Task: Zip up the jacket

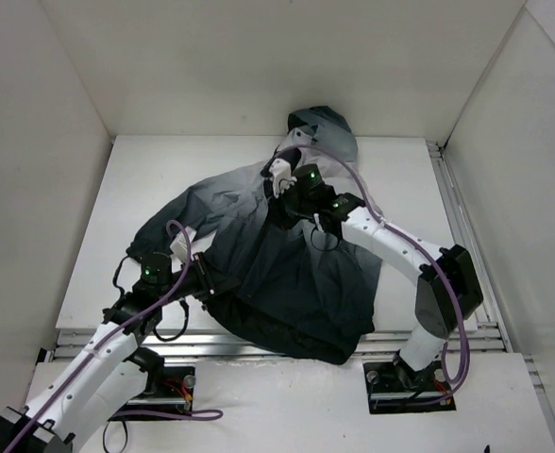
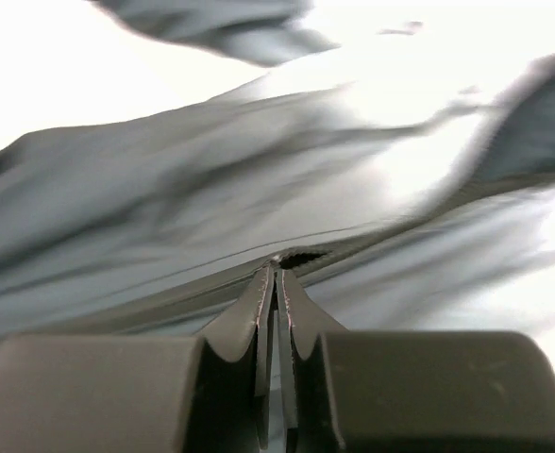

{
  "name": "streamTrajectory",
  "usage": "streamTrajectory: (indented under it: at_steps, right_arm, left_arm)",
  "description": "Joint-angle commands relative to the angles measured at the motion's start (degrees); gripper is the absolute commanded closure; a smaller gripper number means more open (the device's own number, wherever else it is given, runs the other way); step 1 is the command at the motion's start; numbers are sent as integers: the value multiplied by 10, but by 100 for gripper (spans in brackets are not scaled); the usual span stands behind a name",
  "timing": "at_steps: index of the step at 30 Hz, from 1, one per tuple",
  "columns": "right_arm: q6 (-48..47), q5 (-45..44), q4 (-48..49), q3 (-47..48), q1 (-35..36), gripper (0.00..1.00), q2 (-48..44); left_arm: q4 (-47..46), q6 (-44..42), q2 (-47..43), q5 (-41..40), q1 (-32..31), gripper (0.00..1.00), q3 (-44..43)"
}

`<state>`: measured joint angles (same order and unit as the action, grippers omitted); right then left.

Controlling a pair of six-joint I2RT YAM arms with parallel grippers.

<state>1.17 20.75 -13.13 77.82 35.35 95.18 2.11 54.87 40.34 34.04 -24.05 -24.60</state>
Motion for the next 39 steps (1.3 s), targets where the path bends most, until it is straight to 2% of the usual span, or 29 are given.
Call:
streamTrajectory:
  at_steps: [1,8,16,26,31,35,38,39]
  right_arm:
    - [-44,-187,34,61,-57,100,12]
    - [-75,-292,10,181,-112,100,69]
    - [-87,-338,-1,323,-168,100,153]
    - [-79,-358,-43,590,-232,100,264]
    - [-39,-349,-42,652,-264,100,274]
    - [-33,-333,-42,666,-280,100,278]
    - [-43,-251,-43,605,-279,100,249]
    - [-51,-190,-42,584,-278,100,238]
  left_arm:
    - [47,-22,-19,37,-4,100,-26]
    - [70,-22,-43,24,-4,100,-10]
    - [114,-30,-77,1,-4,100,-3]
    - [133,-26,-89,-16,1,100,3]
    - [163,-32,-87,-27,1,100,-1]
    - [188,-36,-93,-35,1,100,2]
    - [188,-35,-87,-36,1,100,3]
    - [187,-36,-83,-35,1,100,4]
